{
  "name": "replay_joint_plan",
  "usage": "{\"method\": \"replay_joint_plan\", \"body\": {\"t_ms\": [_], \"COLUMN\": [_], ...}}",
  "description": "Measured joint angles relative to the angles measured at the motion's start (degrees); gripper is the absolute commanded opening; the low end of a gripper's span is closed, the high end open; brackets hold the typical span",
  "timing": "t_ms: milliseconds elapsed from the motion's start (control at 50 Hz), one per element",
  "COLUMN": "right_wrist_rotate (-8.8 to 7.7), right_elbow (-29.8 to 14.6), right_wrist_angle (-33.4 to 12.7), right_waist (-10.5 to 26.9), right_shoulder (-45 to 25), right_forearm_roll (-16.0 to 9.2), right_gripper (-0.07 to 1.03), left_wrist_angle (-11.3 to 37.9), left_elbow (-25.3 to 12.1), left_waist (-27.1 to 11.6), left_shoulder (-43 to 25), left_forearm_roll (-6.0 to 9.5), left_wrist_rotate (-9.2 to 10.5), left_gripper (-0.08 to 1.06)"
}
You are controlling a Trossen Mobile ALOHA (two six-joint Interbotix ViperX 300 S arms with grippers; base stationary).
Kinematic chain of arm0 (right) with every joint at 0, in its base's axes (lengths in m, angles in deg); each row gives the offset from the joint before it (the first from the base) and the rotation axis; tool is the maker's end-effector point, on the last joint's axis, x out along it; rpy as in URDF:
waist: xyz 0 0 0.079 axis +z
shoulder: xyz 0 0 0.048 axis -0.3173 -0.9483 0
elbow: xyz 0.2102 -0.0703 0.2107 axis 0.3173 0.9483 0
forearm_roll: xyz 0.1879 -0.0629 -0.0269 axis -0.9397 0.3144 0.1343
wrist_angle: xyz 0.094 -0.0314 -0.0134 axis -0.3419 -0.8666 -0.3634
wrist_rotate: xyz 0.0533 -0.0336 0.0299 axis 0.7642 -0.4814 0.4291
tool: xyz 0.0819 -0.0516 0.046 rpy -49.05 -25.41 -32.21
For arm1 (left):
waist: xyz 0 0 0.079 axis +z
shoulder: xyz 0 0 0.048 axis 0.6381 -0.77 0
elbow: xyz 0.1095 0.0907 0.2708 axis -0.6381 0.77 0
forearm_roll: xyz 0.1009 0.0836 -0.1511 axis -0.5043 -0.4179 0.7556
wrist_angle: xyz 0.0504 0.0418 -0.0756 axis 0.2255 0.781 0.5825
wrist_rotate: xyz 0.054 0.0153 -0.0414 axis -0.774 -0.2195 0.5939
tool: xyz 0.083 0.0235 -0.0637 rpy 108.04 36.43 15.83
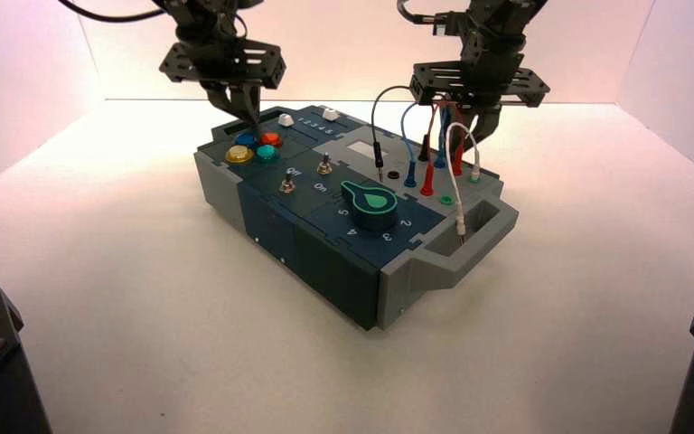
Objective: Rotate the box clockwise.
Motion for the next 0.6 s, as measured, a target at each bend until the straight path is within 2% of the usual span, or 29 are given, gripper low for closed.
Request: {"method": "replay_joint_plan", "body": {"t_ms": [300, 600], "right_wrist_rotate": [0.0, 0.0], "right_elbow": [0.0, -0.18], "right_wrist_angle": [-0.26, -0.79], "right_waist": [0.09, 0.0], "right_shoulder": [0.0, 0.0], "right_forearm_roll": [0.09, 0.26], "right_gripper": [-0.02, -0.02], "left_wrist_angle": [-2.55, -2.81], "left_elbow": [-2.02, -6.24], "left_waist": [0.26, 0.0], "left_shoulder": [-2.99, -6.68], "left_forearm_roll": [-0.18, 0.0], "left_wrist_rotate": [0.0, -0.26], "left_gripper": [-0.03, -0.03]}}
